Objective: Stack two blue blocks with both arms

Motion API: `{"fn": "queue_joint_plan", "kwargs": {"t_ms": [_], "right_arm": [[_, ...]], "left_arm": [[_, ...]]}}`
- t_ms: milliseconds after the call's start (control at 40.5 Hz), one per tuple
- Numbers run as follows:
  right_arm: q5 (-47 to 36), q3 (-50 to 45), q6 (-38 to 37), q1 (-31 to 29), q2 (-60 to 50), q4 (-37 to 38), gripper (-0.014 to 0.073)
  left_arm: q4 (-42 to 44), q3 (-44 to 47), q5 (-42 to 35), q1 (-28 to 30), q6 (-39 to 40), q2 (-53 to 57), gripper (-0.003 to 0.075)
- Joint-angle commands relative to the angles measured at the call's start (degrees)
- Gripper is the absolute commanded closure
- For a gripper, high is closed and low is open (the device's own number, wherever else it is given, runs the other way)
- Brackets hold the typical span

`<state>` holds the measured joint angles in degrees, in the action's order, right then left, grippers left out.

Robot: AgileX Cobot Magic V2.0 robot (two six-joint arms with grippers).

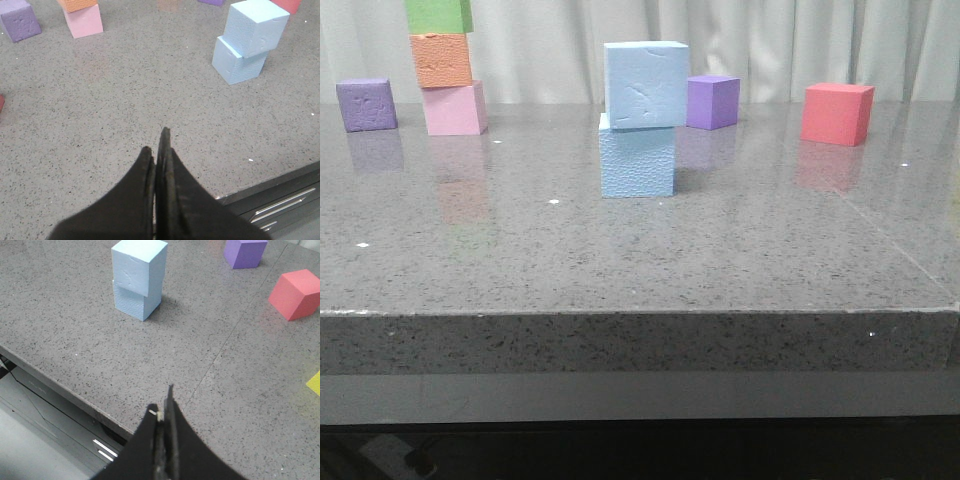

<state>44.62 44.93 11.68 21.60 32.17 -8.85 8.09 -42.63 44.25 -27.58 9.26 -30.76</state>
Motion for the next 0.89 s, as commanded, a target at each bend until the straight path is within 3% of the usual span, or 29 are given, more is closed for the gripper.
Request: {"fn": "queue_joint_plan", "kwargs": {"t_ms": [0, 296, 469, 667, 864], "right_arm": [[-4.1, 1.2, 0.3, -0.4, 0.1, -0.3, 0.0711], [-4.1, 1.2, 0.3, -0.4, 0.1, -0.3, 0.0711], [-4.1, 1.2, 0.3, -0.4, 0.1, -0.3, 0.0711], [-4.1, 1.2, 0.3, -0.4, 0.1, -0.3, 0.0711], [-4.0, 1.2, 0.3, -0.4, 0.1, -0.3, 0.0711]], "left_arm": [[0.6, -1.3, -4.5, -0.4, -0.2, -0.2, 0.0741], [0.6, -1.3, -4.5, -0.4, -0.2, -0.2, 0.0741], [0.6, 3.3, -8.8, 0.0, -0.2, 3.6, 0.0741], [2.0, 16.4, -21.9, 8.9, -0.2, 12.2, 0.0741], [-2.6, 29.8, -34.0, 19.6, -0.2, 23.0, 0.0741]]}}
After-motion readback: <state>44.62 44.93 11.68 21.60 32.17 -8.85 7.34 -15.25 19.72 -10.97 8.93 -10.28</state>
